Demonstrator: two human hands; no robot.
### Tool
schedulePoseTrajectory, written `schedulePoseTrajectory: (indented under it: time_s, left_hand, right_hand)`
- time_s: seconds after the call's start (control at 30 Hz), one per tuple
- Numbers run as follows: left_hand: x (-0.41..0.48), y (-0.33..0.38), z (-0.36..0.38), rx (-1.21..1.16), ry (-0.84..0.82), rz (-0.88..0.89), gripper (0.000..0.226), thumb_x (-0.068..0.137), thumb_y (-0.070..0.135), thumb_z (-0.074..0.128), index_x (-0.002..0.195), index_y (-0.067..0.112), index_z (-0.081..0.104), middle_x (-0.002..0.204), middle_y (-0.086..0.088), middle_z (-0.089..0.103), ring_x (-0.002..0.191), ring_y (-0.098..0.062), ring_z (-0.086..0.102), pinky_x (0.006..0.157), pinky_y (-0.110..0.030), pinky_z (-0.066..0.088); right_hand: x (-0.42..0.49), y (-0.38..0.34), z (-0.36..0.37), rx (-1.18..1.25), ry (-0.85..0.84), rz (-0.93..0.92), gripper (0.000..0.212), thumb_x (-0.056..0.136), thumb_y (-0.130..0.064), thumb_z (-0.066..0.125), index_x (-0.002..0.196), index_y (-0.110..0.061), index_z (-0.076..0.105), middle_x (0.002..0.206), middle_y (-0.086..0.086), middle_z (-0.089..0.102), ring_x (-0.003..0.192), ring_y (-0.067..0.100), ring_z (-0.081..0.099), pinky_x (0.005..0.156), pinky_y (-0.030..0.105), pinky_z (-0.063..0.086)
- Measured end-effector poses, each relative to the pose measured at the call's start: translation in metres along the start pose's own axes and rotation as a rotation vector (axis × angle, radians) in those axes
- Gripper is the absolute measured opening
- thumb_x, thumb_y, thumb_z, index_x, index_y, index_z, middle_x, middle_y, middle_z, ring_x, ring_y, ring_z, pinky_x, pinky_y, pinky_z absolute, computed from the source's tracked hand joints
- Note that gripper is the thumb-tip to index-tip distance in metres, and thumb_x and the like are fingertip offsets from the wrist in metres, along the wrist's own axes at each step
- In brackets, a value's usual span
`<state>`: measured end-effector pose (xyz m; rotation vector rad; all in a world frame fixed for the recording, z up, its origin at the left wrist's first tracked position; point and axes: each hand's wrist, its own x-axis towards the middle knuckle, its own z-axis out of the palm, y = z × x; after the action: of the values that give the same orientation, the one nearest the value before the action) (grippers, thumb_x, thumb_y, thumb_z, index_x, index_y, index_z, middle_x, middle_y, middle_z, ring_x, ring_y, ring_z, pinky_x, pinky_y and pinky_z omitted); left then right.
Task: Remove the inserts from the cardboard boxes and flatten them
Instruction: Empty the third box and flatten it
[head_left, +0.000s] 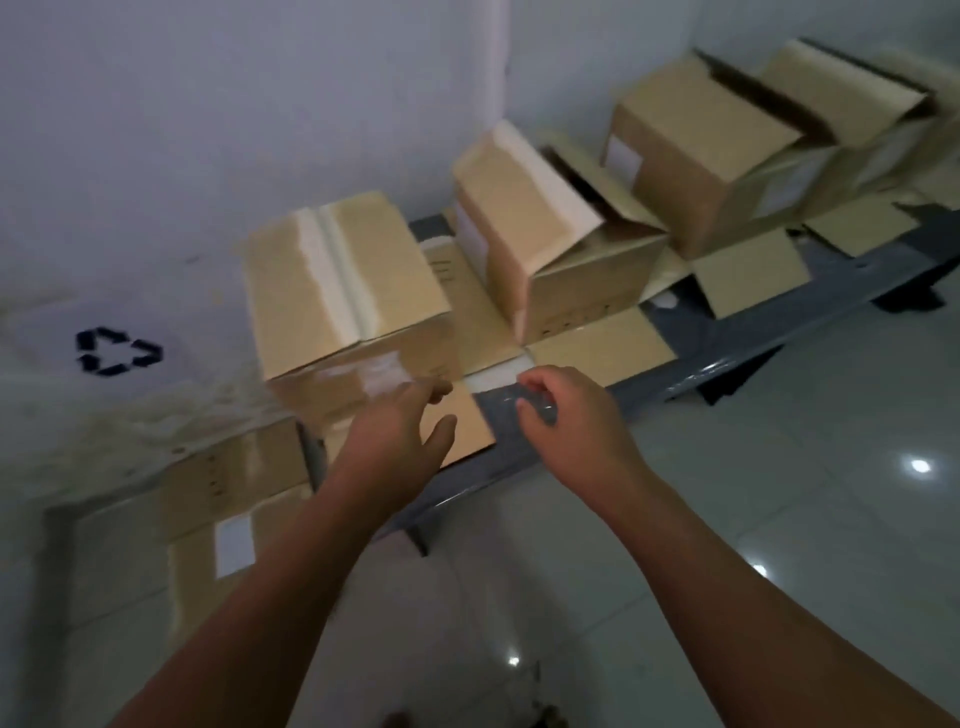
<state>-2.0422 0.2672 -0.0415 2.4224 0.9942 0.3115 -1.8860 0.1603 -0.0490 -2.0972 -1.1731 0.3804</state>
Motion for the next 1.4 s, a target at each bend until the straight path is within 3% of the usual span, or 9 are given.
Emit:
schedulePoseTrajectory:
  time_s: [0.27,0.43,0.5,0.63,0.87,0.97,1.07,1.27,1.4]
  left_hand:
    - [0.103,0.130,0.070,-0.052,-0.025,0.105,0.037,0.093,0.030,0.054,0.129,0.021,0.054,0.126,0.003,0.060,0.116,-0.017,0.054,0.087,-0.020,0.034]
    - [0.197,0.206,0.110,-0.065,0.001,0.189,0.035,0.092,0.033,0.055,0.126,0.023,0.056,0.121,0.006,0.061,0.109,-0.009,0.054,0.086,-0.015,0.033]
    - [0.244,0.236,0.128,-0.056,0.000,0.235,0.034,0.091,0.039,0.053,0.124,0.028,0.055,0.118,0.009,0.061,0.107,-0.008,0.055,0.090,-0.019,0.037]
    - [0.329,0.307,0.166,-0.101,-0.084,0.232,0.036,0.093,0.030,0.053,0.129,0.022,0.053,0.127,0.001,0.059,0.116,-0.017,0.053,0.093,-0.025,0.040]
    - [0.446,0.434,0.230,-0.102,-0.121,0.363,0.036,0.093,0.031,0.054,0.128,0.024,0.053,0.125,0.004,0.059,0.115,-0.014,0.054,0.092,-0.024,0.040]
    - [0.488,0.486,0.267,-0.106,-0.101,0.370,0.043,0.092,0.026,0.057,0.133,0.021,0.048,0.128,0.000,0.056,0.117,-0.017,0.051,0.093,-0.024,0.038]
    - [0.524,0.542,0.308,-0.122,-0.076,0.338,0.048,0.091,0.026,0.058,0.137,0.021,0.044,0.128,-0.001,0.055,0.116,-0.019,0.052,0.086,-0.020,0.034]
    - [0.583,0.640,0.365,-0.150,-0.017,0.267,0.043,0.092,0.029,0.056,0.133,0.022,0.048,0.129,0.000,0.055,0.116,-0.018,0.052,0.095,-0.029,0.042]
    - [0.622,0.679,0.393,-0.135,-0.011,0.236,0.041,0.093,0.031,0.054,0.133,0.023,0.049,0.128,0.002,0.054,0.114,-0.013,0.050,0.090,-0.023,0.036]
  right_hand:
    - [0.052,0.111,-0.126,-0.012,0.074,0.060,0.030,0.094,-0.025,0.055,0.123,-0.018,0.059,0.116,-0.004,0.059,0.106,0.009,0.053,0.087,0.024,0.043]
    - [0.121,0.182,-0.194,-0.039,0.155,0.063,0.027,0.092,-0.024,0.057,0.118,-0.018,0.061,0.111,-0.003,0.060,0.095,0.007,0.051,0.080,0.020,0.039]
    - [0.155,0.210,-0.223,-0.060,0.183,0.082,0.027,0.092,-0.023,0.057,0.118,-0.017,0.062,0.111,-0.002,0.061,0.095,0.009,0.053,0.078,0.020,0.037]
    - [0.213,0.267,-0.278,-0.088,0.215,0.103,0.027,0.091,-0.024,0.058,0.117,-0.017,0.062,0.109,0.000,0.063,0.099,0.015,0.057,0.081,0.024,0.042]
    - [0.283,0.376,-0.389,-0.074,0.266,0.165,0.028,0.093,-0.023,0.055,0.119,-0.015,0.062,0.114,0.002,0.062,0.102,0.015,0.056,0.085,0.028,0.043]
    - [0.308,0.434,-0.434,-0.085,0.278,0.150,0.029,0.093,-0.025,0.056,0.121,-0.017,0.061,0.114,0.000,0.061,0.097,0.008,0.051,0.081,0.022,0.038]
    - [0.330,0.489,-0.484,-0.093,0.270,0.131,0.029,0.092,-0.023,0.057,0.120,-0.016,0.061,0.112,0.000,0.061,0.099,0.011,0.054,0.081,0.021,0.039]
    - [0.380,0.576,-0.574,-0.085,0.218,0.056,0.026,0.092,-0.023,0.057,0.117,-0.017,0.062,0.105,-0.002,0.061,0.093,0.012,0.056,0.084,0.026,0.045]
    - [0.418,0.623,-0.615,-0.069,0.210,0.038,0.028,0.091,-0.024,0.058,0.118,-0.017,0.063,0.111,0.000,0.063,0.099,0.014,0.057,0.083,0.024,0.042]
